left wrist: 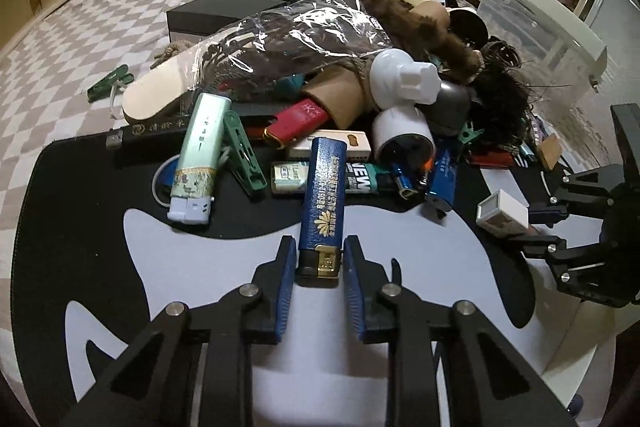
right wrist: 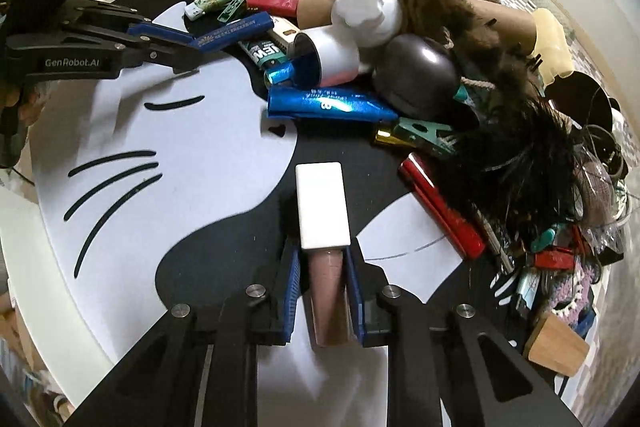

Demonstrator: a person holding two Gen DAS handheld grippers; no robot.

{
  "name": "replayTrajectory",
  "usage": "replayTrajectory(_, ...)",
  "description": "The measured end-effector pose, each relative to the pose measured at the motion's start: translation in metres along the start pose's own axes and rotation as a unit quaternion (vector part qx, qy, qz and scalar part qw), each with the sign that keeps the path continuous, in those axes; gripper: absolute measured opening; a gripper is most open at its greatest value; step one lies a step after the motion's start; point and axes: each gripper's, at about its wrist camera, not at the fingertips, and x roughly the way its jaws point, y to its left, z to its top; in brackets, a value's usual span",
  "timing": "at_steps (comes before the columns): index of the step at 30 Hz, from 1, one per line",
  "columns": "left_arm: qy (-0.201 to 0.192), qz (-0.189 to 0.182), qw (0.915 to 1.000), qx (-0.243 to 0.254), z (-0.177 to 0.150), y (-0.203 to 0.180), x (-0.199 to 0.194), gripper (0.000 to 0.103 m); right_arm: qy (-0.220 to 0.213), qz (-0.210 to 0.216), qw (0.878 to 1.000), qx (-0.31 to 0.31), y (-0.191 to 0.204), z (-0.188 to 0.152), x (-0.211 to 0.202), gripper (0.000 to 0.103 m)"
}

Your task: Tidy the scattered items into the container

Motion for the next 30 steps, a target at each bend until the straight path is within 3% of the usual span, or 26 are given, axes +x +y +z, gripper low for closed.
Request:
replayTrajectory(5,0.004,-0.003,1.0,0.007,-0.007,-0.004,-0.004,0.024,0.011,0.0,1.0,-0.005,-0.003,-0.005,-0.004,0.022)
replayTrajectory(12,0.02,-0.009,0.999,0.039,-0.02,-0.016,-0.012,0.024,0.017,0.022,0.999,0.033,-0.015,-0.024,-0.01,0.022)
replayTrajectory(24,0.049,-0.021,0.9947,0.088,-0.042,-0.037,-0.025,0.023,0.015,0.015,0.998,0.053,-0.019,-0.043,-0.022,0.022)
replayTrajectory(27,0.05,-0.009,0.9928,0.109,-0.044,-0.044,-0.026,0.024,0.016,0.025,0.998,0.061,-0.024,-0.048,-0.024,0.022)
replayTrajectory(28,0.05,-0.006,0.9924,0.112,-0.044,-0.046,-0.025,0.026,0.018,0.03,0.997,0.064,-0.026,-0.05,-0.025,0.022)
replayTrajectory(30,0.05,-0.005,0.9918,0.118,-0.043,-0.049,-0.023,0.048,0.021,0.034,0.997,0.067,-0.029,-0.051,-0.026,0.022)
